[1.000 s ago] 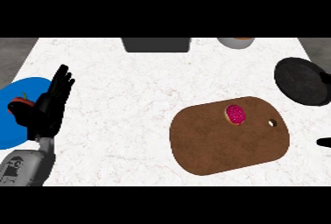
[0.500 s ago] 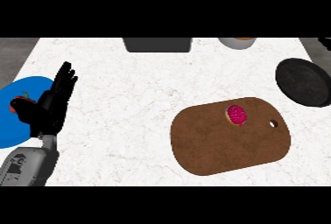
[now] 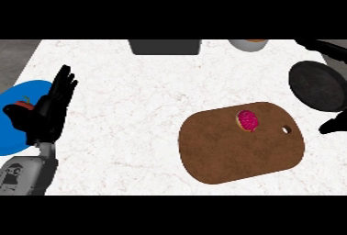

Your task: Pick the cupcake from the cutting board and place it in the pan

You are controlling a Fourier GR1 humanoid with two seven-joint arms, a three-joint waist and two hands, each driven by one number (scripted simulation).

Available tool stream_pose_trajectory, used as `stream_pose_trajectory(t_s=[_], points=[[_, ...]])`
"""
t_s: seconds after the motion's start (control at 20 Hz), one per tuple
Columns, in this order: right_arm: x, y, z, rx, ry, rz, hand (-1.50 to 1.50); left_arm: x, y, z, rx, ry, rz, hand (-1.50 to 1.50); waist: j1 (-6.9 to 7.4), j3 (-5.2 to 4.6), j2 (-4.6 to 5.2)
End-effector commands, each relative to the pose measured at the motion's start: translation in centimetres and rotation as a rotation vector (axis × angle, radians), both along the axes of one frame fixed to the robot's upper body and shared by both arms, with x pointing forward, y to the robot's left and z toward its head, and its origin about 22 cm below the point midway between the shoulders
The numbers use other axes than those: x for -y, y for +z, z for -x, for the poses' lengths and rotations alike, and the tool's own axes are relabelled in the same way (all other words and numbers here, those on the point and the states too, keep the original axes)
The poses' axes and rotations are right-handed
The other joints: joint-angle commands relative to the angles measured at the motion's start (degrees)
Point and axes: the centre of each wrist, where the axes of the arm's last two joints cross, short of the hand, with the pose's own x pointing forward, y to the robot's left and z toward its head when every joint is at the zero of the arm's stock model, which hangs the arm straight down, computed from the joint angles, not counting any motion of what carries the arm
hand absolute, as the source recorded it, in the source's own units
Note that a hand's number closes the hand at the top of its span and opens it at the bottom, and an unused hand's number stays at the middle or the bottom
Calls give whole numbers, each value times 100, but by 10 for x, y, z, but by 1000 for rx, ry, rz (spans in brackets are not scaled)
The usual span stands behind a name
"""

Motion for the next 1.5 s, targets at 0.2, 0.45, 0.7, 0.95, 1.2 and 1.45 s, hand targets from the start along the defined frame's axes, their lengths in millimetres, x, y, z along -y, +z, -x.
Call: stream_pose_trajectory(t_s=[0.2,0.45,0.7,0.95,1.2,1.45], points=[[-29,-15,18,-50,43,42,-150,3,13,-3,-4,15,20,0,-40,3,-10],[-49,-24,6,-108,-43,78,-150,5,-10,-6,-1,-13,-10,0,-16,1,4],[-45,-50,3,-89,-93,102,-150,4,-5,0,0,-8,10,0,-13,3,2],[-40,-57,-8,-162,-115,169,-150,5,4,3,4,24,8,0,3,4,3],[-57,-97,-25,-201,-48,205,-150,9,-1,-8,-11,-18,-1,0,22,5,23],[-67,-86,-9,-218,3,226,-150,16,5,-7,-14,-4,-2,0,-30,3,-1]])
